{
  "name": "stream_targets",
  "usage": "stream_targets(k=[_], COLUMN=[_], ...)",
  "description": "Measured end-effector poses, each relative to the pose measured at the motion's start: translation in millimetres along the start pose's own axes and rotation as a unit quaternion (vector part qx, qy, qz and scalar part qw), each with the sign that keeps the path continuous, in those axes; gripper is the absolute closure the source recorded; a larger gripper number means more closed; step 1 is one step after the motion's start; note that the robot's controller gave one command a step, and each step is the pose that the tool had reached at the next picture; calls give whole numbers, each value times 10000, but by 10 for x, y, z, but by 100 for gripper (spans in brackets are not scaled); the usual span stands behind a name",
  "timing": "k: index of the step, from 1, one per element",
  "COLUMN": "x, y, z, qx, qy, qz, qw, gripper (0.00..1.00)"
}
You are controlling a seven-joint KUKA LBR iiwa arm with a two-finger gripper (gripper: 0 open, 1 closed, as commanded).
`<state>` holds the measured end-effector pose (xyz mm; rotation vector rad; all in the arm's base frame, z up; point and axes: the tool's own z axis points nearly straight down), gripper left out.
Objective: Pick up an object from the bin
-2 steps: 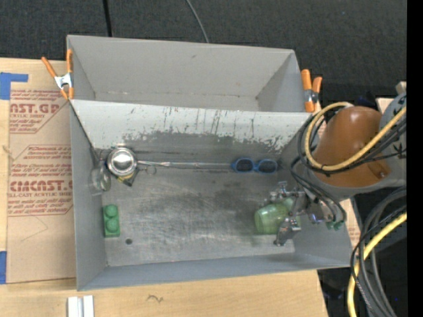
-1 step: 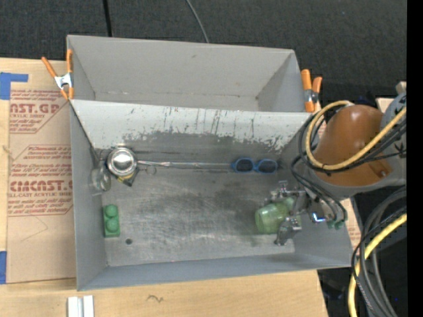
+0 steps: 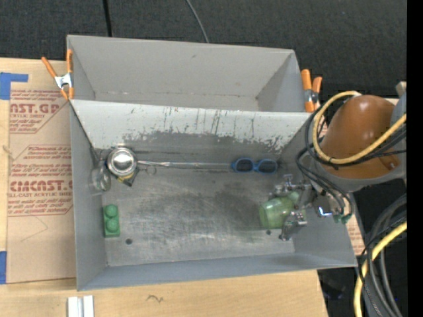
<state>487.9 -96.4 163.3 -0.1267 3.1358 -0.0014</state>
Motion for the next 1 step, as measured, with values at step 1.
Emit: stream_targets(k=[1], x=[-3], y=[5], z=[-56], qx=[-3], qy=[9], qz=[-2], qw=[10000], gripper=[100])
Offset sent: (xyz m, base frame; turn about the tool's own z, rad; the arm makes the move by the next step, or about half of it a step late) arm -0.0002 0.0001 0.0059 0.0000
